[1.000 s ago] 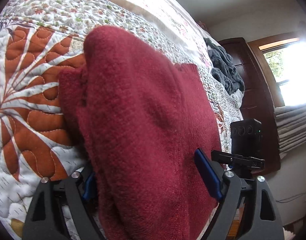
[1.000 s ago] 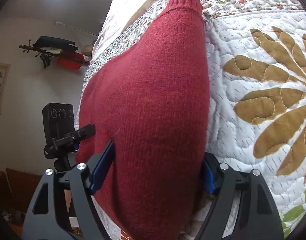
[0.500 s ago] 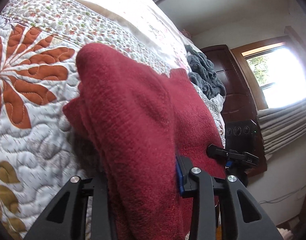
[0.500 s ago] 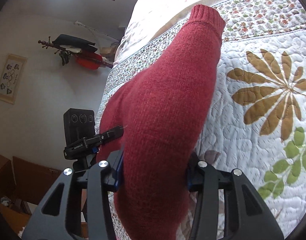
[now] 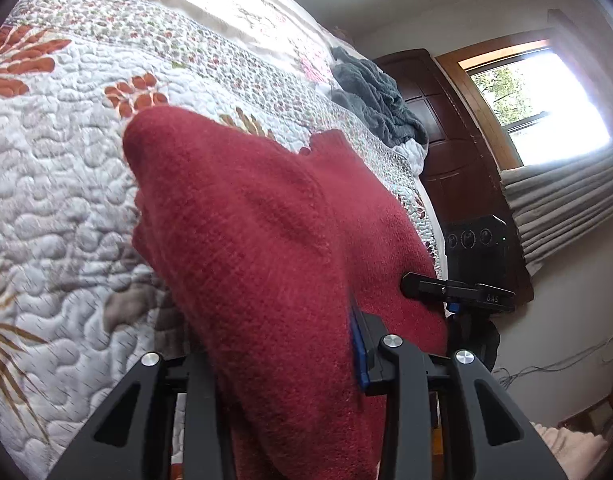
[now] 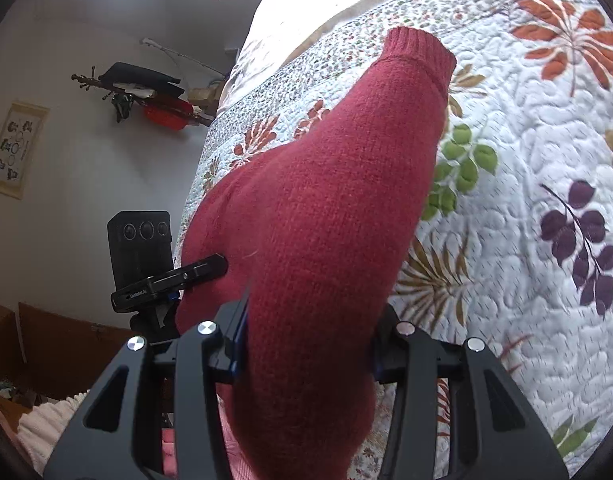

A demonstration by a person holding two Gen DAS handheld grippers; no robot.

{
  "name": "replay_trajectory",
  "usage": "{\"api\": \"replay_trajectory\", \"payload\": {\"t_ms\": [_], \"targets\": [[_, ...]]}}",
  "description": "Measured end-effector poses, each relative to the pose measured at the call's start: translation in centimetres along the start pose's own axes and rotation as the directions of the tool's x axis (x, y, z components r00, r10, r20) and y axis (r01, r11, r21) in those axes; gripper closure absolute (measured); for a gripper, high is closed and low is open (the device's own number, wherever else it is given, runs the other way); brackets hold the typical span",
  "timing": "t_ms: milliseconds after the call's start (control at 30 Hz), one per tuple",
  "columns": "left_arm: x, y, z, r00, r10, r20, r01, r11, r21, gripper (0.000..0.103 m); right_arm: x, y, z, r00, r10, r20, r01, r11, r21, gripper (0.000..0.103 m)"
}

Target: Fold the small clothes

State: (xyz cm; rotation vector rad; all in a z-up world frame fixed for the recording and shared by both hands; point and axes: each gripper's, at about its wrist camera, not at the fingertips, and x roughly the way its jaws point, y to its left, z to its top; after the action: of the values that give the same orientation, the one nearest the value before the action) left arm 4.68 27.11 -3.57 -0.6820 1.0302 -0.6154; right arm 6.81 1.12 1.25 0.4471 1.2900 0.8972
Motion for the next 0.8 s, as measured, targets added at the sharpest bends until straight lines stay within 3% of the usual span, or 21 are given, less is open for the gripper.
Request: {"api": "replay_trajectory", "payload": {"t_ms": [300, 467, 800], "targets": [[2.6, 1.5, -3.8, 1.0, 0.027, -0.008, -0.027, 0.999, -0.04, 0.068, 1.3, -3.6, -3.3, 1.0, -0.029, -0.008, 0.029, 0.999, 0.045, 0.058], [3.1, 3.1, -4.7, 0.999, 0.054, -0.006, -0.054, 0.997, -0.05, 0.065, 2.4, -3.7, -3.9, 0.994, -0.112, -0.017, 0.112, 0.994, 0.01, 0.055], [3.7, 4.1, -5.6, 0.993, 0.121, -0.015, -0.122, 0.99, -0.065, 0.047, 2.5, -5.2, -5.8, 0.989, -0.148, 0.005, 0.147, 0.988, 0.056, 0.038]]}}
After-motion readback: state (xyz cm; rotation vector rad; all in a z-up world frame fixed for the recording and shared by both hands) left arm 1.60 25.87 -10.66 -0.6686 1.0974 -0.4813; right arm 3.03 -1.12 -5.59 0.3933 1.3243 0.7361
